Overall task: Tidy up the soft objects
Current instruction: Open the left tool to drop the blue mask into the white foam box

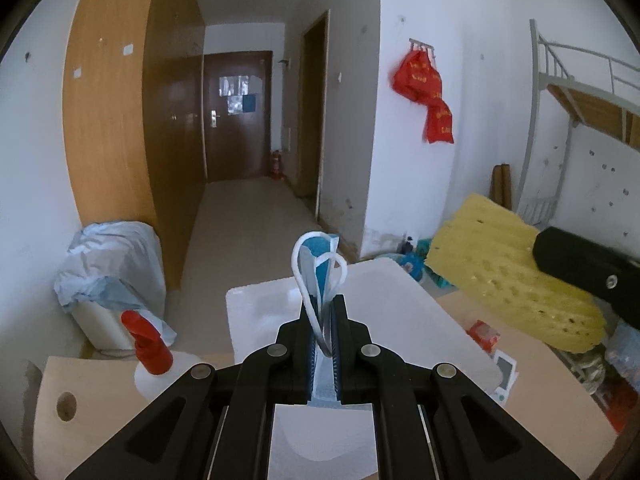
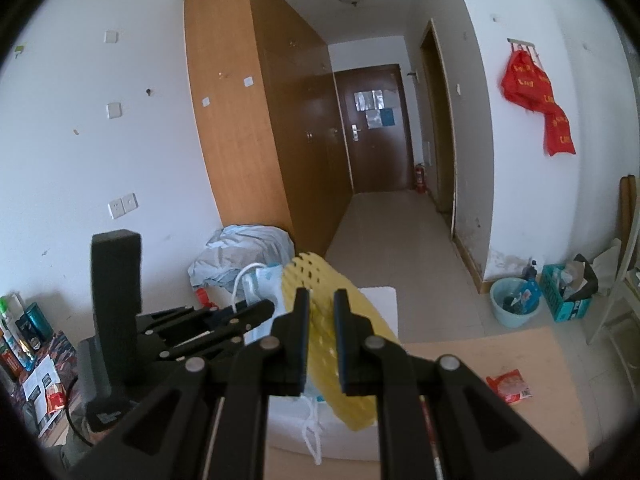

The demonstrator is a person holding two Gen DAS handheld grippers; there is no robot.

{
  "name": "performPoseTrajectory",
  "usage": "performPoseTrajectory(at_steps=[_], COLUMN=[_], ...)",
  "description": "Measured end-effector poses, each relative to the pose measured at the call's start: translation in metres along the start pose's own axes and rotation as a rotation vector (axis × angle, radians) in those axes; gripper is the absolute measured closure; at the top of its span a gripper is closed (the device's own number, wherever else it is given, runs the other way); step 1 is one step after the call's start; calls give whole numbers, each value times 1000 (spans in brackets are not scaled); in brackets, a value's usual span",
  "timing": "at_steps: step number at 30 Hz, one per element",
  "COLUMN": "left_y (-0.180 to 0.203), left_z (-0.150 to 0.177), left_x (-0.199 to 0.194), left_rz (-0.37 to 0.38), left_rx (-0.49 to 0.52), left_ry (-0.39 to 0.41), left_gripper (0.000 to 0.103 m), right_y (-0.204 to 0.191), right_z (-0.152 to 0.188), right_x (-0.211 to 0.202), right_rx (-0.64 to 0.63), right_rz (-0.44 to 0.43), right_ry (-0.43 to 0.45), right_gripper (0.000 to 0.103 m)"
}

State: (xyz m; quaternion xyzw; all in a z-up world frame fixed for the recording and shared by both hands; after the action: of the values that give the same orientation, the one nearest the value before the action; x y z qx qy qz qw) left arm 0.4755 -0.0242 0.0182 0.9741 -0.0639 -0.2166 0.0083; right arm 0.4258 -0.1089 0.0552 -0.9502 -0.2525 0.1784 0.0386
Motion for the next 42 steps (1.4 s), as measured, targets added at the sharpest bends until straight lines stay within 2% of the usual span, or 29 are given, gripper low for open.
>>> performPoseTrajectory(at_steps=[6,9,12,14,17,19,33,42], left_y=[-1,-3,-4,-4,-6,-5,-3,-9], left_z=[6,8,10,7,2,-1,1,7], left_x=[4,8,9,6,0,-3,-3,-18], left_rz=[-13,-37,-45,-45,-57,-54,-41,-52], left_rx=[12,24,28,25,23,36,23,34], left_ry=[-19,-35,-42,-25,14,26,5,-1], left_gripper=[95,89,65,30,16,13,13,13], right_y=[4,5,5,6,7,8,8,8], right_z=[-1,-1,-1,-1,-1,-1,-2,-3], right_x=[-1,-1,-1,-2,-3,-4,-5,0], right_rx=[3,6,6,8,8,9,9,12], right_rz=[4,5,7,9,9,11,11,4], right_ry=[5,8,8,10,13,15,17,6], right_gripper=[88,88,88,88,88,88,88,88])
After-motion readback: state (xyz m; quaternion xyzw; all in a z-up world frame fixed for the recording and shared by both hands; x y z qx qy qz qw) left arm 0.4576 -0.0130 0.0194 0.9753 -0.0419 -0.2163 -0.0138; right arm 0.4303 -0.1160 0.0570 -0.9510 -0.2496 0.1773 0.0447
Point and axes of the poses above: each gripper's, at about its wrist camera, not at the fingertips, and x roughly the way its jaws point, y to its right, z to its underside, the point moved 10 cm from there along x, roughly the way its jaws point, and after that the axes turned 4 degrees about y, right-handed, at the moved point
